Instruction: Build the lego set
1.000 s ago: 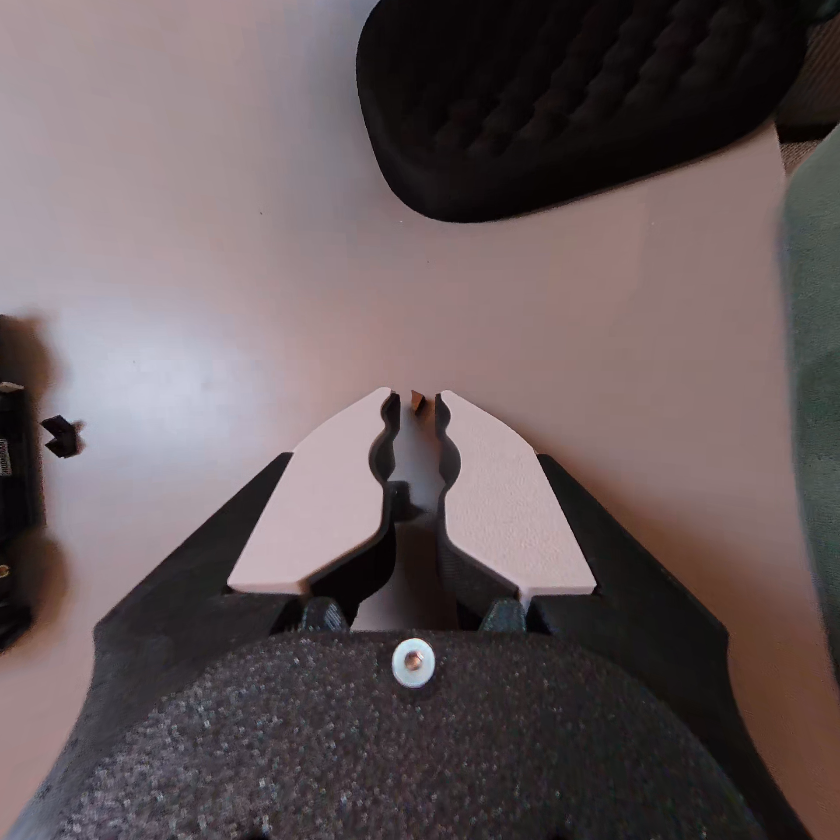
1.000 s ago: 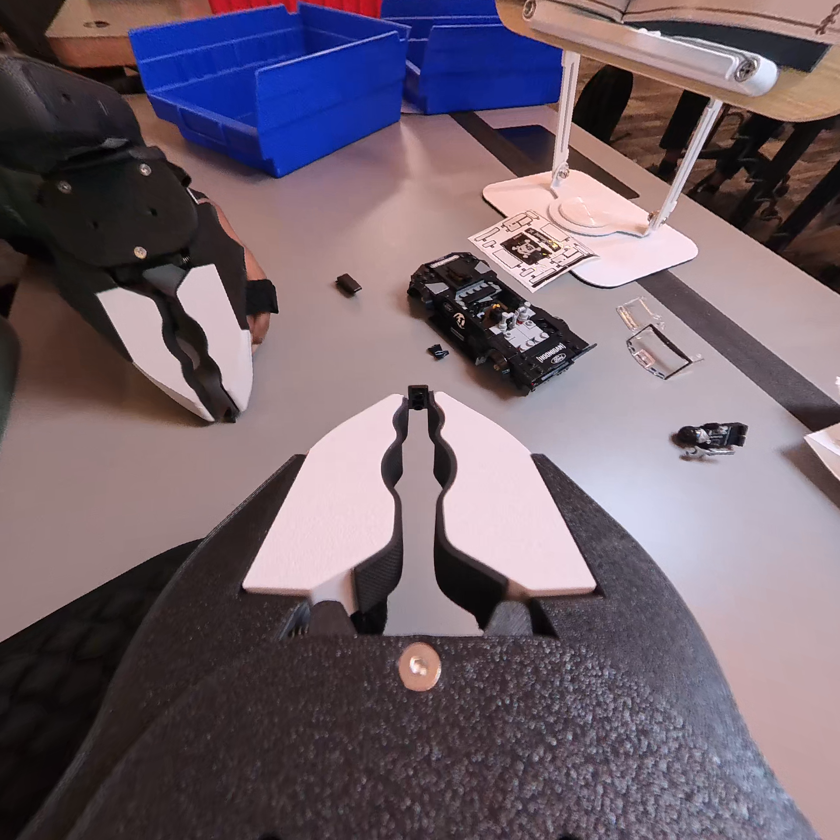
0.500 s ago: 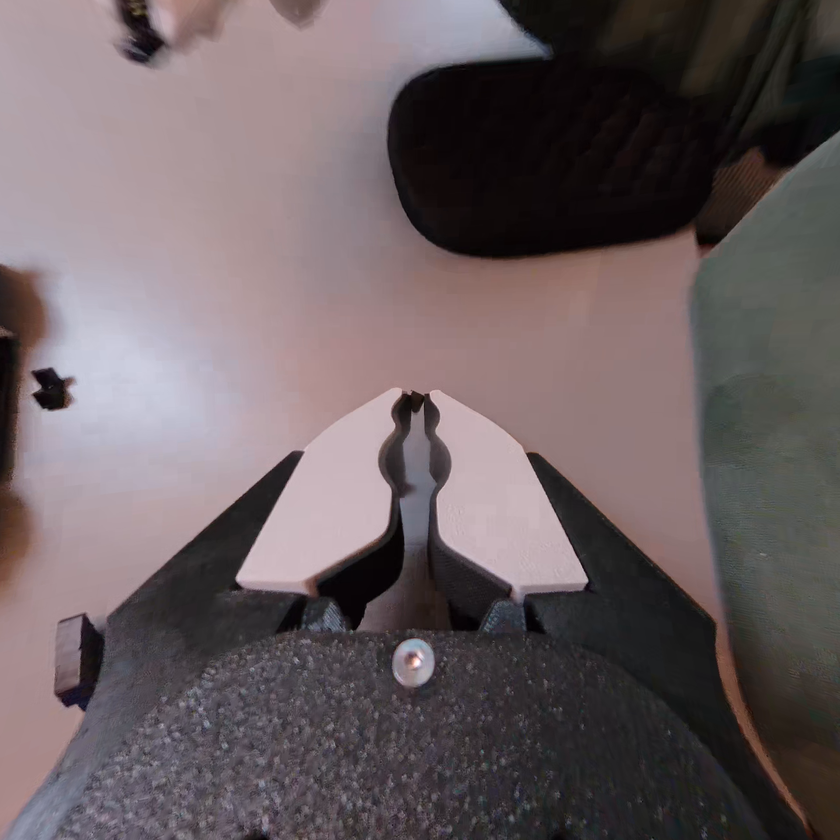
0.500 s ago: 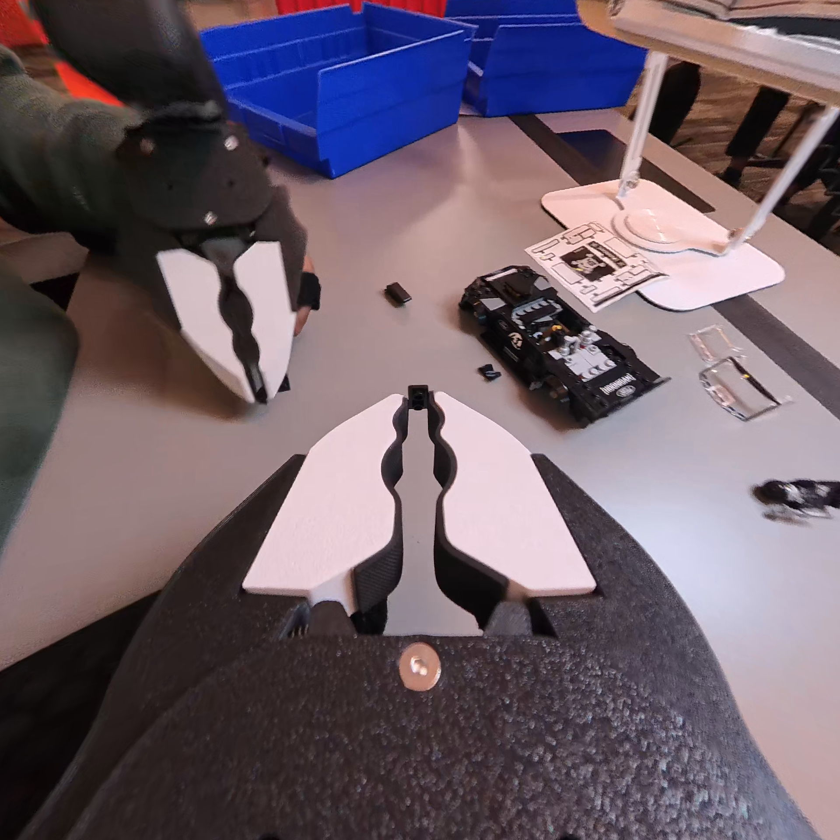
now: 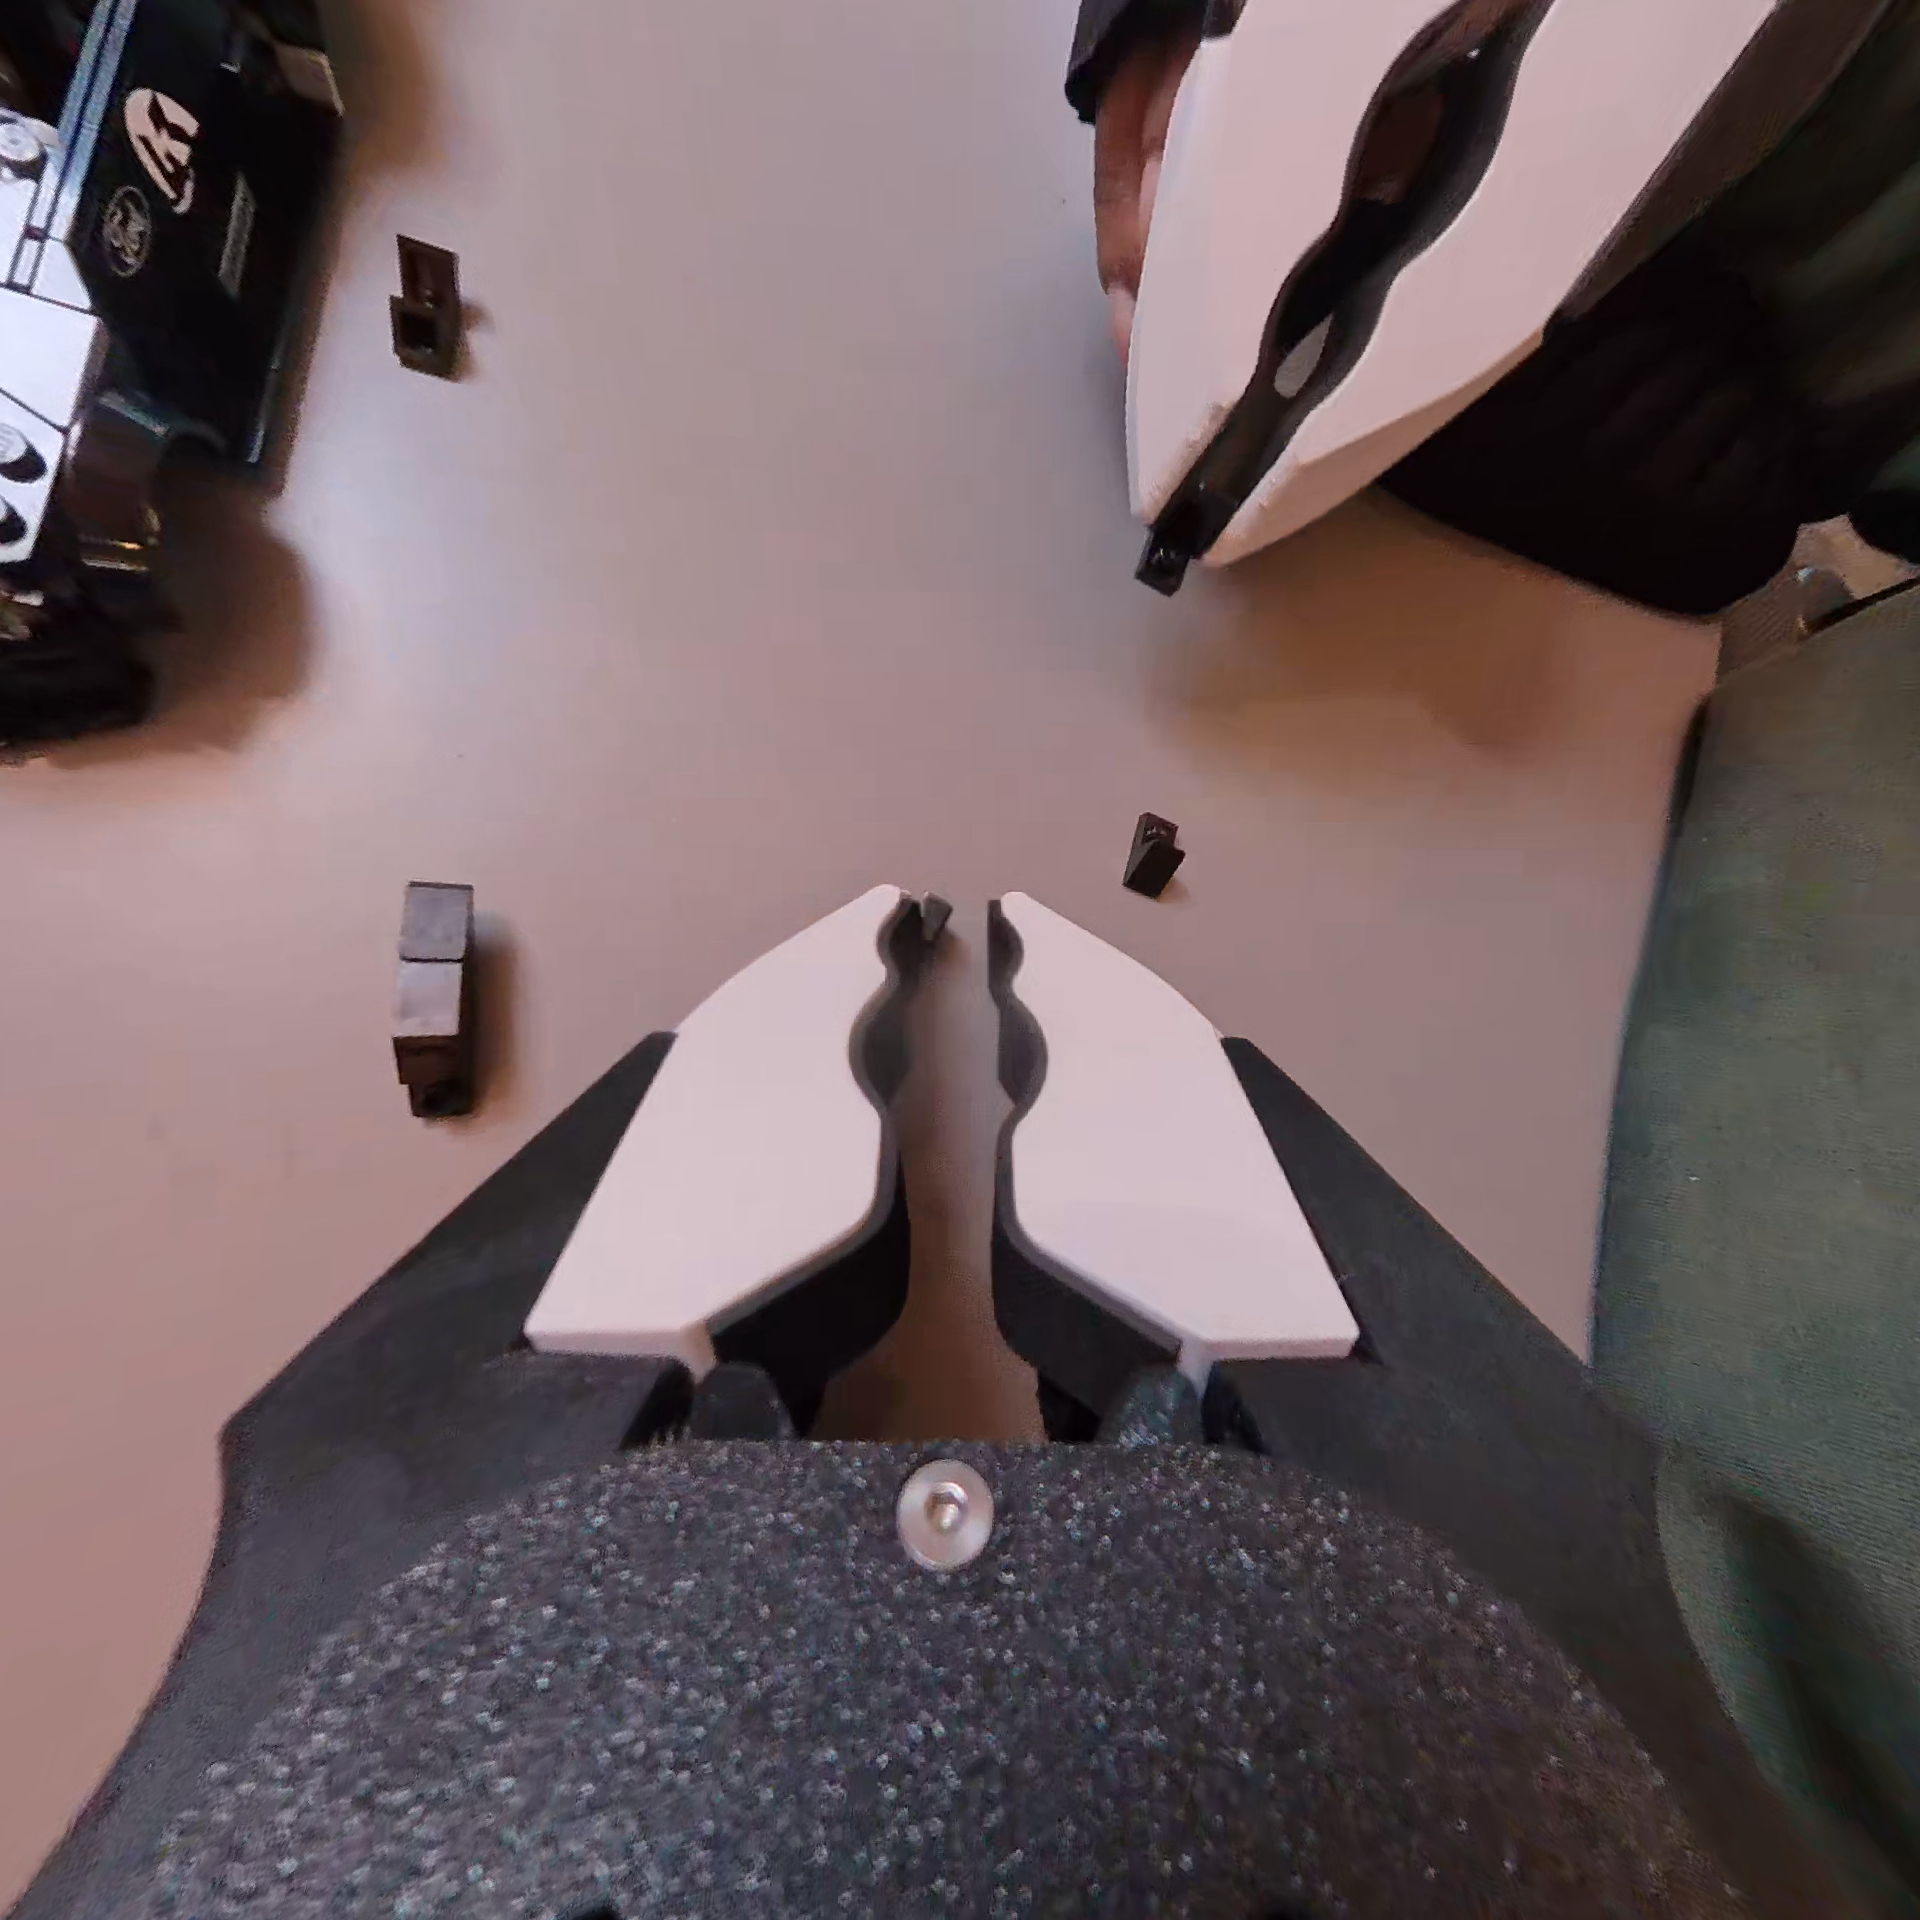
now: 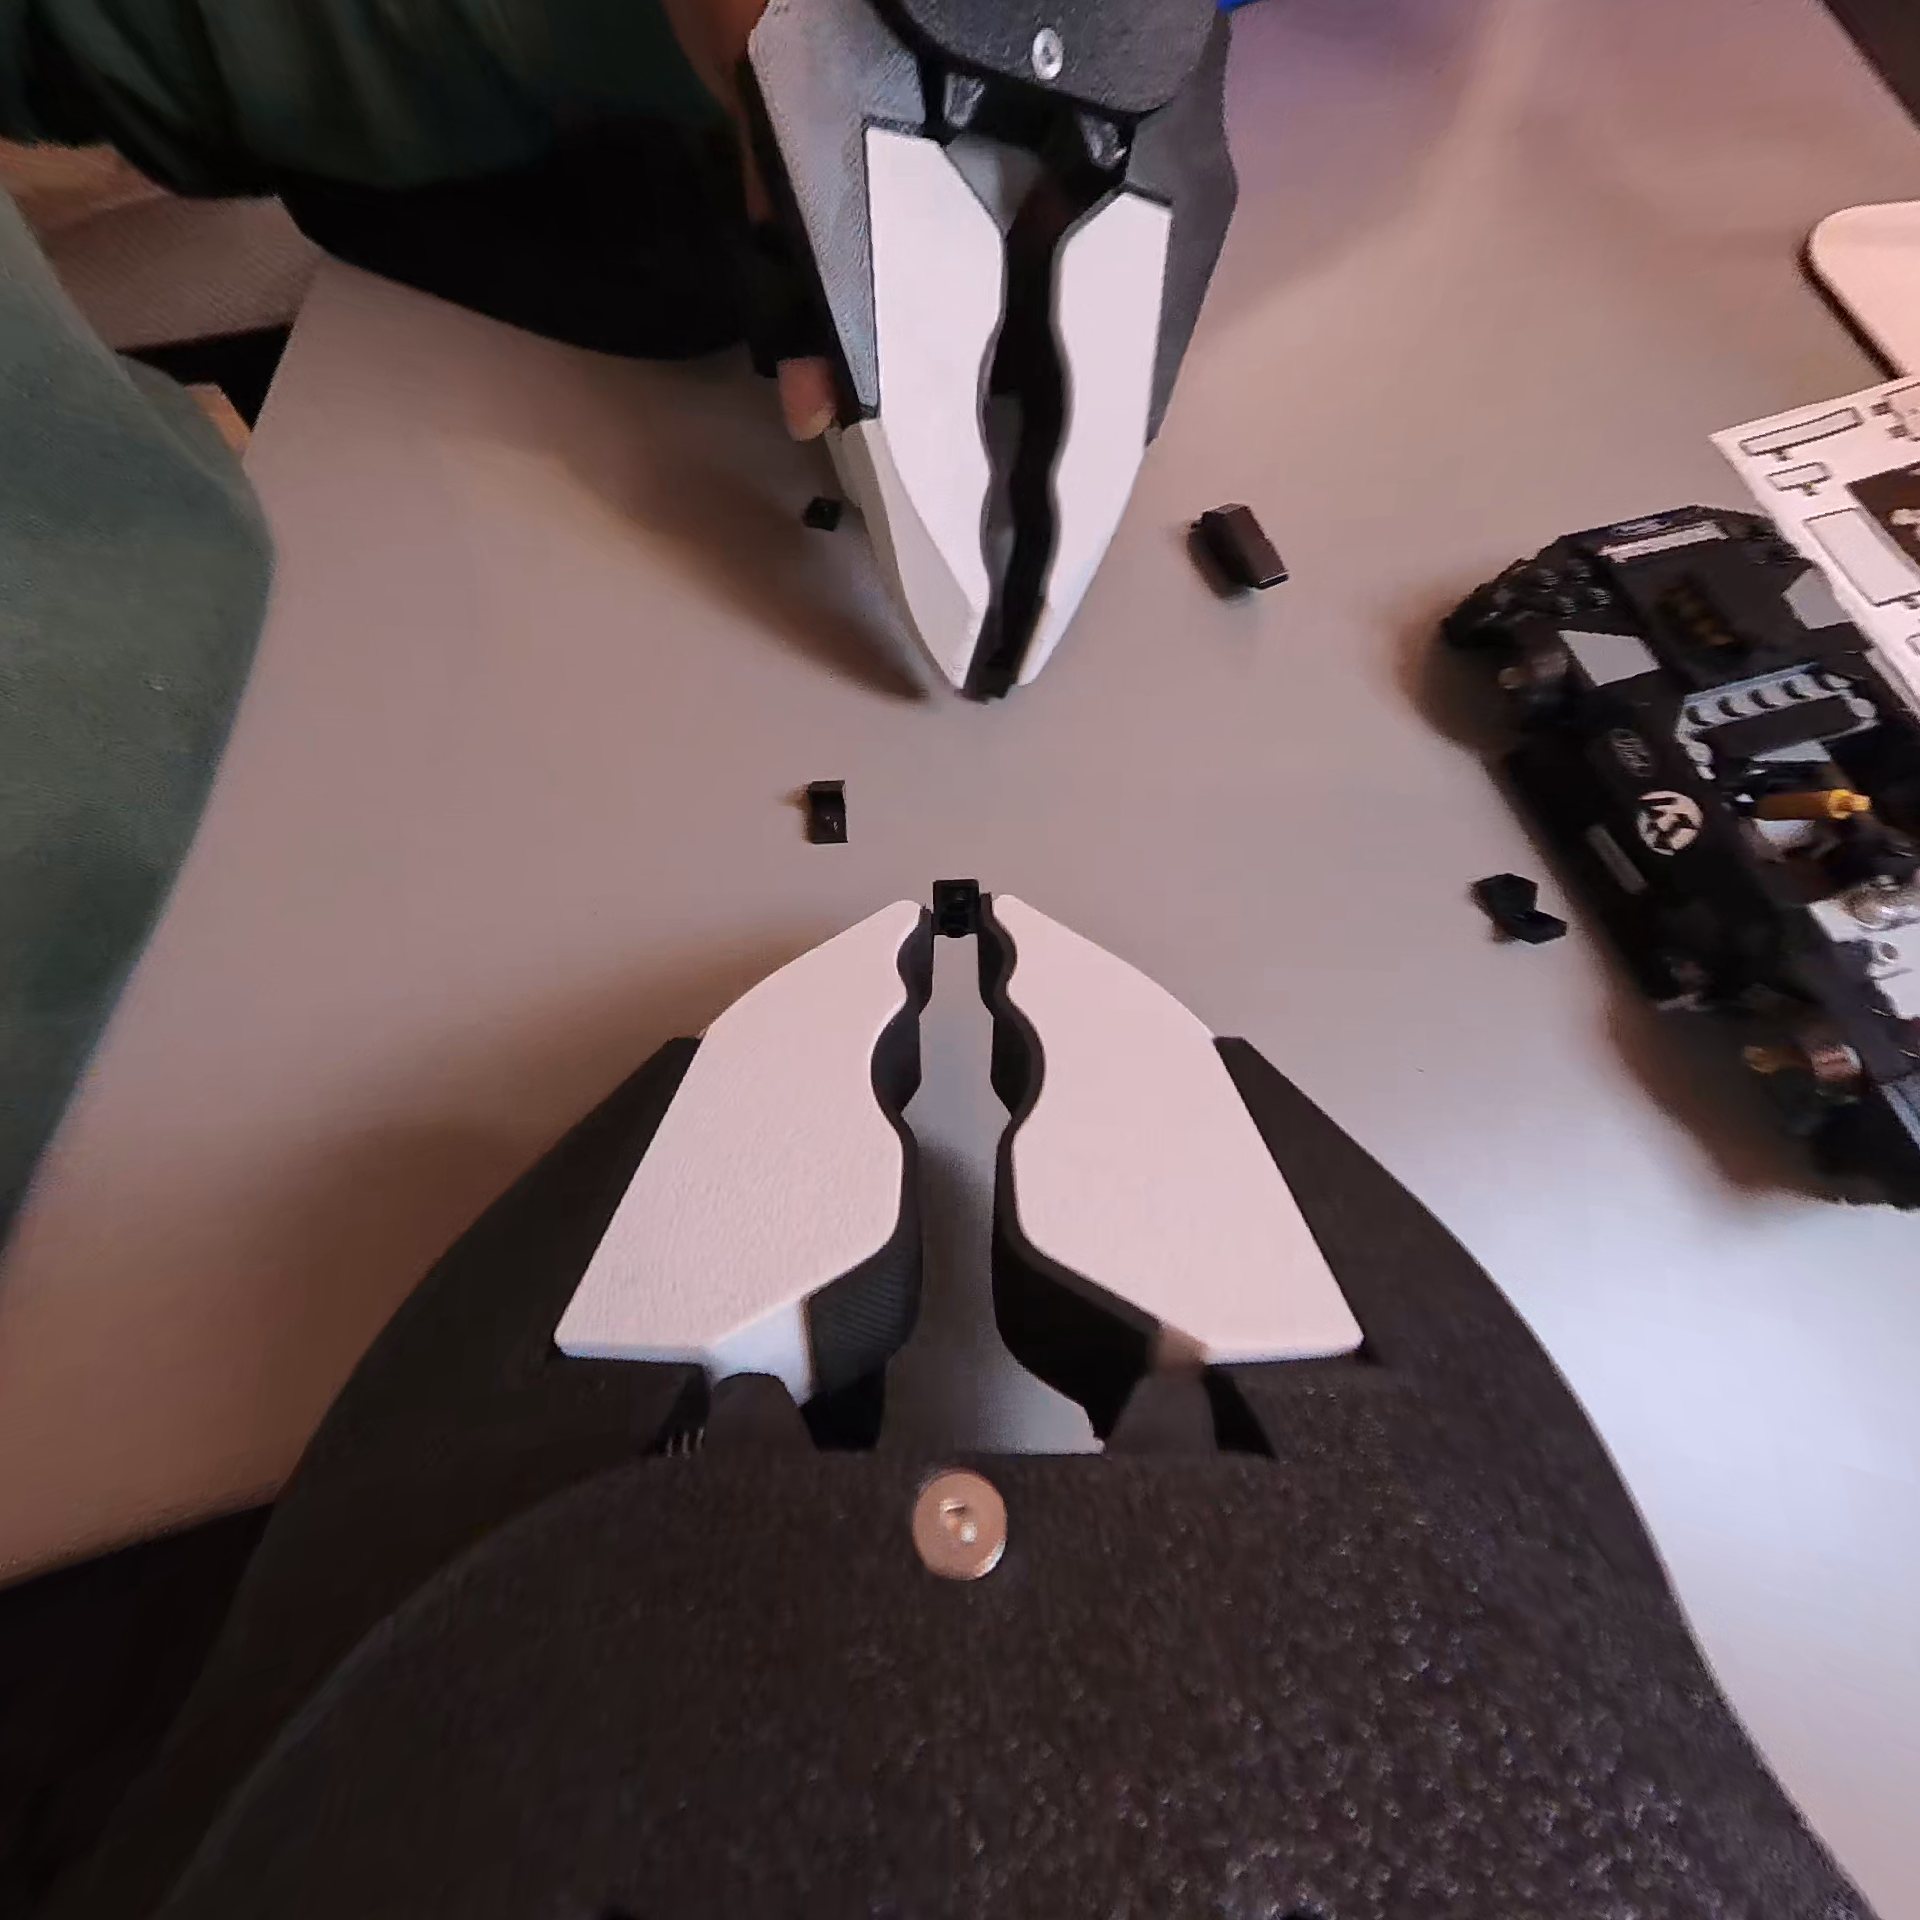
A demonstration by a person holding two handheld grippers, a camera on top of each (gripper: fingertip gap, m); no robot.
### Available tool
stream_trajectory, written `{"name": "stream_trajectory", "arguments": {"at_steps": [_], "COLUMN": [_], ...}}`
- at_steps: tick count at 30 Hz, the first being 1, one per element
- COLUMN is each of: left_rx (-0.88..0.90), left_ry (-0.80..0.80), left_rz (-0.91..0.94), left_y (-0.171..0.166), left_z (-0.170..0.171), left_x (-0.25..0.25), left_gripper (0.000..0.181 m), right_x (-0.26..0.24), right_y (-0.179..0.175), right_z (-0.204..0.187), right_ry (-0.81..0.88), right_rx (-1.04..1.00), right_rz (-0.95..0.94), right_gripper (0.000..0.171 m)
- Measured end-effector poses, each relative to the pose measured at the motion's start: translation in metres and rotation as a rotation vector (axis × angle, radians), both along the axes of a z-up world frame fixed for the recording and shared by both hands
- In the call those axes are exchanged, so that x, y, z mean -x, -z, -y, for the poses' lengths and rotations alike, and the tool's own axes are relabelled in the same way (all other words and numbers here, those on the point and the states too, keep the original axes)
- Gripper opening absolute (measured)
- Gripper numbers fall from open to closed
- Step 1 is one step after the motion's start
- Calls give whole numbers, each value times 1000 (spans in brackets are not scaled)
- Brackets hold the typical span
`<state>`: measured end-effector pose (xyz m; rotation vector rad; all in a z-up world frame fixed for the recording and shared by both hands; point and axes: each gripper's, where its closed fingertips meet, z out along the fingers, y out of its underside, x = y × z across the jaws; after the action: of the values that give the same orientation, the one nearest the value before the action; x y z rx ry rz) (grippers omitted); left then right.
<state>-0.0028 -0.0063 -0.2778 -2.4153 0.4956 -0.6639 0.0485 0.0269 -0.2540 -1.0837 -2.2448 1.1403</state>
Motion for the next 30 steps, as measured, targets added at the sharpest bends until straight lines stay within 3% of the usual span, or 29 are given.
{"name": "stream_trajectory", "arguments": {"at_steps": [4, 11, 16, 26, 30], "left_rx": [-13, -31, -165, -188, -200], "left_ry": [7, 15, 86, 71, 81], "left_rz": [-25, -101, -201, -281, -319], "left_y": [0, 2, -9, 1, 2], "left_z": [2, 6, 6, -3, -3], "left_x": [5, 15, 13, 17, 18], "left_gripper": [26, 33, 13, 16, 5], "right_x": [0, 2, 4, 1, 0], "right_y": [5, 3, -1, -8, -6], "right_z": [2, 0, -3, -9, -8], "right_ry": [-5, 10, 27, 48, 42], "right_rx": [1, 15, 16, 27, 20], "right_rz": [16, 7, -8, -28, -25], "right_gripper": [8, 8, 8, 8, 8]}}
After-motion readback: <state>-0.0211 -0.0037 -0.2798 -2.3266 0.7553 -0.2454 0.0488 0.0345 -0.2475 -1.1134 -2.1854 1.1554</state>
